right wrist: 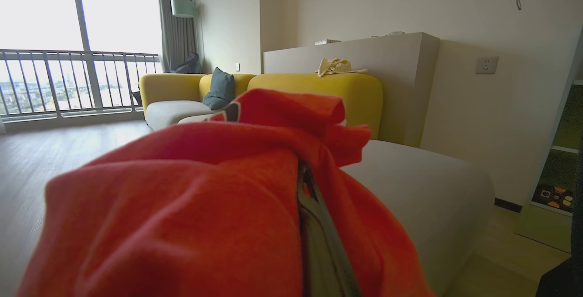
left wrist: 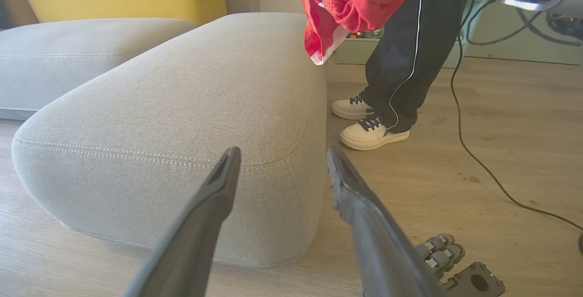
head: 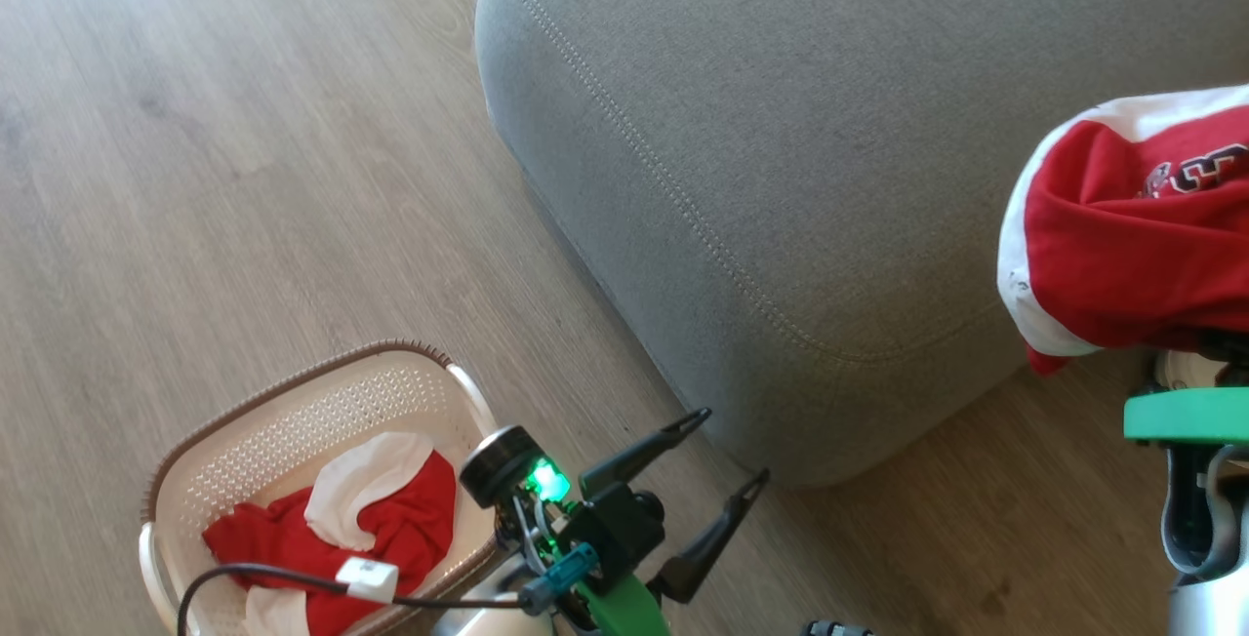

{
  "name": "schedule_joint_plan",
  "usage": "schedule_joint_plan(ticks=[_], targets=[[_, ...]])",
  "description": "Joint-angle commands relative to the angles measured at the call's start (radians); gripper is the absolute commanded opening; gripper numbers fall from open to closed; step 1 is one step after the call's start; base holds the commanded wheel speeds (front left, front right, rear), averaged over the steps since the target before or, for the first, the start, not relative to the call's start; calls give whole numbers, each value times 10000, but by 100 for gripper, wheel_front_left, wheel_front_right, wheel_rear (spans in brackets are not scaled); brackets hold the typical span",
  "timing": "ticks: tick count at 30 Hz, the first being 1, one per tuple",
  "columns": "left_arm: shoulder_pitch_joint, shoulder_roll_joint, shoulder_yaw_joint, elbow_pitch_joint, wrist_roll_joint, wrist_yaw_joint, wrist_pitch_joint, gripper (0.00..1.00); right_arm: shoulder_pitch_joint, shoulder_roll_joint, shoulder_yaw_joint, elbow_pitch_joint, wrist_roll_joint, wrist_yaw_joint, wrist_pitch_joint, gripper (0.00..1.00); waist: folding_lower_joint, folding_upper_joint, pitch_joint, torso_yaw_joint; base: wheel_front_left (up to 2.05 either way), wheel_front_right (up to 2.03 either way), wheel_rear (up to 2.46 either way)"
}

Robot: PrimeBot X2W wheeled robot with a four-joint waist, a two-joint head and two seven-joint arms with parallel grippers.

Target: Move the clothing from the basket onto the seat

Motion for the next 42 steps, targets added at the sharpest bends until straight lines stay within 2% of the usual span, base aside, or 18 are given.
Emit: schedule_joint_plan(ticks=[1, 9, 19, 27, 30, 37, 42], targets=[[-278, 21, 361, -314, 17, -7, -49, 100, -231, -11, 70, -239, -27, -2, -65, 0, 0, 0, 19, 15, 0, 0, 0], [-157, 234, 678, -465, 259, 69, -49, 100, -1226, -374, -215, 243, -13, -2, -65, 0, 0, 0, 555, 4, 0, 0, 0], [-957, 752, 150, -376, 575, 25, -49, 100, -3132, -1122, -1226, 757, 548, -2, -65, 0, 0, 0, 2215, 786, 0, 0, 0], [-1548, 1386, -290, -303, 726, 9, -49, 100, -5094, -1606, -1498, 1979, 995, -2, -65, 0, 0, 0, 3572, 1070, 0, 0, 0], [-1859, 1651, -338, -362, 775, 23, -49, 100, -5999, -1956, -1467, 2825, 1102, -2, -65, 0, 0, 0, 4257, 1155, 0, 0, 0], [-2258, 1921, -583, -531, 886, 124, -49, 100, -7359, -2604, -1749, 4342, 1102, -2, -65, 0, 0, 0, 5165, 1388, 0, 0, 0], [-2508, 2041, -663, -589, 875, 271, -49, 100, -8129, -2968, -1739, 4786, 942, -2, -65, 0, 0, 0, 5710, 1675, 0, 0, 0]])
